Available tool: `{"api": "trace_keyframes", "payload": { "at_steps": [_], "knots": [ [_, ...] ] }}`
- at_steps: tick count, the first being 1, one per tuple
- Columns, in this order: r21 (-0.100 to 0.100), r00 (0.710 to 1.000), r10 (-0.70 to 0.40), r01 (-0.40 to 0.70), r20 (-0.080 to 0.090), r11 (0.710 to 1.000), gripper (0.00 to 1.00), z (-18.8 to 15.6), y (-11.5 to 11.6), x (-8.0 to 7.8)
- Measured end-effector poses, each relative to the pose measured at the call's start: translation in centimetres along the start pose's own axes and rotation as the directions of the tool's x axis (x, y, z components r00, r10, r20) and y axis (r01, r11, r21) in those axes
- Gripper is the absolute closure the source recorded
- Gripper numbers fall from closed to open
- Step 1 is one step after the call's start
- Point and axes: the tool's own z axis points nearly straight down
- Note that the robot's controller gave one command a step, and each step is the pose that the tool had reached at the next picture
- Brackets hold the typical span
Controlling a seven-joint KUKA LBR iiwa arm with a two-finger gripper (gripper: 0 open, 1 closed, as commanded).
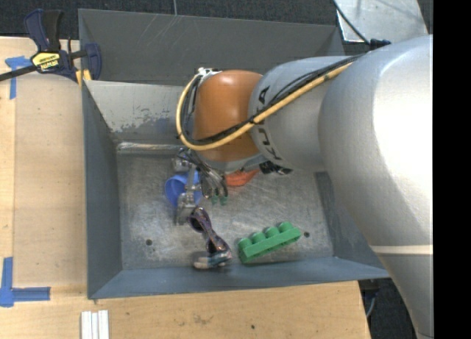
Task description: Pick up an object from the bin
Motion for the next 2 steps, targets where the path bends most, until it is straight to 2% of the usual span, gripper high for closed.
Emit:
{"api": "trace_keyframes", "payload": {
  "at_steps": [1,2],
  "knots": [
    [0.002,1.0,0.027,-0.027,-0.001,1.0,0.0,-4.0,-0.5,0.2],
    [0.002,1.0,0.002,-0.002,-0.003,1.0,0.0,-0.4,0.0,-0.2]
  ]
}}
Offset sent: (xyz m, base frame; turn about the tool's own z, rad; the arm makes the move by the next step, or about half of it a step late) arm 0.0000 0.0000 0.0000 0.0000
